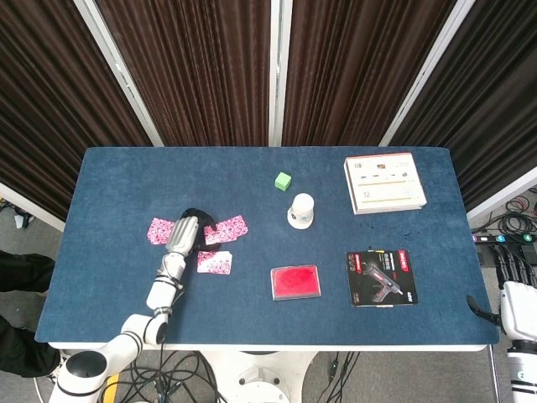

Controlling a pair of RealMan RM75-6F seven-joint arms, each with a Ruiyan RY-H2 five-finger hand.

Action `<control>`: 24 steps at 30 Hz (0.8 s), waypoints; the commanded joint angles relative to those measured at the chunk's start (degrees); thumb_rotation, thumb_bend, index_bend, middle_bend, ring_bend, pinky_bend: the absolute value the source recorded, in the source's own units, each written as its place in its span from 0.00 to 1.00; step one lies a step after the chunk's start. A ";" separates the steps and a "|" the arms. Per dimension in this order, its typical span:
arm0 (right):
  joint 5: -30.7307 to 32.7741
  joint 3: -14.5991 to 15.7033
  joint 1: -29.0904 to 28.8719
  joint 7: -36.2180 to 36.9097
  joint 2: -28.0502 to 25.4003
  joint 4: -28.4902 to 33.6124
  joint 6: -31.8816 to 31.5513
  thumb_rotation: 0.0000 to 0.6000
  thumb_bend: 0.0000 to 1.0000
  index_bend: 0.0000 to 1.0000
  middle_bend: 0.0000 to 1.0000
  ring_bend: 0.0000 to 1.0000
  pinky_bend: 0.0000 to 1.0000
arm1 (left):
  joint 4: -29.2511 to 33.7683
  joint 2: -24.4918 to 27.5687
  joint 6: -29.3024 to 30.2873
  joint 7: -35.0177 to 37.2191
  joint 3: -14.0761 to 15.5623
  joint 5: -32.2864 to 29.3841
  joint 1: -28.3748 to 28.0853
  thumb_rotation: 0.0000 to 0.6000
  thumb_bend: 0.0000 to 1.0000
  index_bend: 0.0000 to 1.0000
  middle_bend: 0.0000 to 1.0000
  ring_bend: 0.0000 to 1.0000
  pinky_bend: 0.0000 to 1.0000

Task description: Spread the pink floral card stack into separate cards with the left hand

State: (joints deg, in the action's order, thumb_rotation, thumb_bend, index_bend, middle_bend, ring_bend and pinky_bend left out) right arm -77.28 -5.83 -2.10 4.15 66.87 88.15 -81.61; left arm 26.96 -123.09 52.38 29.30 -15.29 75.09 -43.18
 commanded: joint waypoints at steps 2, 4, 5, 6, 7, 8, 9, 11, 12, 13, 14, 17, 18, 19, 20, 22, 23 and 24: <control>-0.24 0.12 -0.07 0.17 0.27 -0.35 0.15 1.00 0.15 0.00 0.00 0.00 0.00 | -1.30 -0.18 0.08 1.72 0.84 0.86 -0.15 1.00 0.18 0.28 0.28 0.12 0.11; -0.33 0.07 -0.11 0.12 0.27 -0.32 0.12 1.00 0.15 0.00 0.00 0.00 0.00 | -1.49 -0.11 0.90 2.57 0.83 1.08 -0.18 1.00 0.17 0.21 0.23 0.09 0.11; -0.35 0.06 -0.09 0.08 0.25 -0.28 0.07 1.00 0.15 0.00 0.00 0.00 0.00 | -1.55 -0.08 1.33 2.84 0.87 1.21 -0.18 1.00 0.17 0.18 0.21 0.08 0.11; -0.35 0.02 -0.08 0.05 0.22 -0.23 0.01 1.00 0.15 0.00 0.00 0.00 0.00 | -1.56 -0.01 1.74 3.05 0.94 1.37 -0.16 1.00 0.16 0.15 0.19 0.07 0.11; -0.35 -0.01 -0.07 0.00 0.20 -0.17 -0.05 1.00 0.15 0.00 0.00 0.00 0.00 | -1.53 0.09 2.12 3.22 1.03 1.53 -0.14 1.00 0.15 0.13 0.18 0.07 0.11; -0.37 -0.02 -0.03 -0.04 0.16 -0.11 -0.12 1.00 0.15 0.00 0.00 0.00 0.00 | -1.37 0.28 2.62 3.41 1.15 1.72 -0.06 1.00 0.15 0.12 0.17 0.06 0.11; -0.40 -0.01 0.00 -0.06 0.16 -0.07 -0.17 1.00 0.15 0.00 0.00 0.00 0.00 | -1.22 0.42 3.04 3.47 1.17 1.80 0.02 1.00 0.14 0.10 0.17 0.06 0.10; -0.45 0.00 0.03 -0.09 0.18 -0.03 -0.23 1.00 0.15 0.00 0.00 0.00 0.00 | -0.65 0.75 3.88 3.47 1.30 1.91 0.45 1.00 0.14 0.10 0.16 0.06 0.10; -0.49 0.00 0.03 -0.09 0.20 -0.01 -0.25 1.00 0.15 0.00 0.00 0.00 0.00 | -0.21 1.04 4.40 3.47 1.30 1.96 0.63 1.00 0.14 0.10 0.16 0.06 0.10; -0.53 0.01 0.03 -0.09 0.23 -0.02 -0.26 1.00 0.15 0.00 0.00 0.00 0.00 | 0.35 1.45 4.93 3.38 1.19 1.97 0.74 1.00 0.14 0.10 0.16 0.06 0.10; -0.57 -0.01 0.02 -0.06 0.27 -0.07 -0.27 1.00 0.15 0.00 0.00 0.00 0.00 | 1.33 2.09 5.86 3.12 1.05 1.96 1.03 1.00 0.14 0.10 0.16 0.06 0.10; -0.66 -0.12 -0.23 0.09 0.38 -0.17 -0.01 1.00 0.15 0.00 0.00 0.00 0.00 | 5.13 4.61 9.22 1.58 0.58 1.99 2.26 1.00 0.13 0.10 0.17 0.06 0.10; -0.80 -0.15 -0.34 0.12 0.38 -0.13 0.05 1.00 0.15 0.00 0.00 0.00 0.00 | 6.67 5.70 10.30 0.92 0.37 1.94 2.73 1.00 0.12 0.10 0.17 0.06 0.10; -1.04 -0.15 -0.44 0.08 0.38 -0.06 0.02 1.00 0.15 0.00 0.00 0.00 0.00 | 8.45 6.94 11.32 0.21 0.15 1.86 3.28 1.00 0.12 0.10 0.17 0.06 0.10; -1.49 -0.12 -0.54 -0.10 0.38 0.06 -0.17 1.00 0.15 0.00 0.00 0.00 0.00 | 10.98 8.82 12.45 -1.06 -0.20 1.59 4.08 1.00 0.11 0.11 0.17 0.06 0.10; -2.39 -0.08 -0.71 -0.50 0.33 0.45 -0.66 1.00 0.15 0.00 0.00 0.00 0.00 | 14.92 12.00 14.04 -3.88 -0.57 1.17 5.45 1.00 0.11 0.13 0.17 0.06 0.10; -3.06 -0.04 -0.81 -0.88 0.26 0.81 -1.05 1.00 0.15 0.00 0.00 0.00 0.00 | 17.55 14.22 15.30 -6.00 -0.72 0.93 6.54 1.00 0.12 0.15 0.17 0.06 0.10; -3.56 -0.02 -0.89 -1.20 0.19 1.12 -1.36 1.00 0.15 0.00 0.00 0.00 0.00 | 19.53 15.87 16.26 -7.62 -0.82 0.70 7.42 1.00 0.12 0.16 0.17 0.06 0.10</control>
State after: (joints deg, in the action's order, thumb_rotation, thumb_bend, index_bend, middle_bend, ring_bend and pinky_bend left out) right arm -80.22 -5.89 -2.83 3.40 67.15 88.82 -82.50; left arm 40.86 -112.22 65.25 26.35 -15.38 76.51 -38.53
